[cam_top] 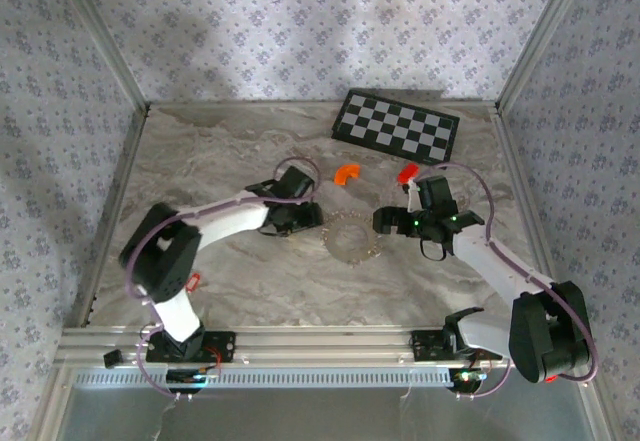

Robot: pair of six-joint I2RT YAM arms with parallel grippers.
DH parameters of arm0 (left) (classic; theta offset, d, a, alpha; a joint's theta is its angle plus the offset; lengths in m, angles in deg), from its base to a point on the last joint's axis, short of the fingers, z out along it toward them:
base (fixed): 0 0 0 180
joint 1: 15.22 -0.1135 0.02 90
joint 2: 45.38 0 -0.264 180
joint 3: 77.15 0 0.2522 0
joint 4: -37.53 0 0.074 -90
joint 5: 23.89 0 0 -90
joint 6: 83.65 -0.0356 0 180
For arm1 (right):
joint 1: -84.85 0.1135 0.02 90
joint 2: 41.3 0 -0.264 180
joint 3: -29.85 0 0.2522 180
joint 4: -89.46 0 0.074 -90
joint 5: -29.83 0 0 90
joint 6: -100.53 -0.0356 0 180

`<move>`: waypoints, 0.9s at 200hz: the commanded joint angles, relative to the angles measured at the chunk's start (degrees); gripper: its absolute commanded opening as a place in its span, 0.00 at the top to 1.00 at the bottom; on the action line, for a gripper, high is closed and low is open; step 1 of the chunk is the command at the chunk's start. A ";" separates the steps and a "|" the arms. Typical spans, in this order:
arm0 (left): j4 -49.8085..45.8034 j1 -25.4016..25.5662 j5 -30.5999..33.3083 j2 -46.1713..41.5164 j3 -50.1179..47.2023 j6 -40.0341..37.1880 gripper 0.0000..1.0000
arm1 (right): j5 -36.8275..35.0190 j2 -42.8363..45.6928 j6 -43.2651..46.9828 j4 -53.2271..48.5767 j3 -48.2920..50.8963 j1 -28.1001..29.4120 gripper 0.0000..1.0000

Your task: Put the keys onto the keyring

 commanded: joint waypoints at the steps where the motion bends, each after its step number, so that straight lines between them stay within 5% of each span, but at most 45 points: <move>1: -9.34 -2.84 4.64 -7.06 -4.62 -0.55 0.32 | 1.97 -0.29 -0.54 1.84 0.53 0.16 0.00; 39: -20.70 -4.17 11.18 -16.57 -10.81 4.93 0.28 | 3.01 -0.70 -1.47 3.12 0.57 1.09 0.01; 61: -23.23 -7.87 12.37 -23.03 -16.23 8.02 0.00 | 3.05 -0.83 -1.69 3.89 0.71 1.70 0.00; 105: -23.04 -18.52 14.18 -34.22 -25.95 10.45 0.00 | 3.33 -1.62 -0.77 4.31 -0.06 1.92 0.00; 180: -16.00 -27.27 12.98 -28.16 -26.84 1.63 0.00 | 2.87 -2.12 -0.28 4.42 -1.29 1.23 0.00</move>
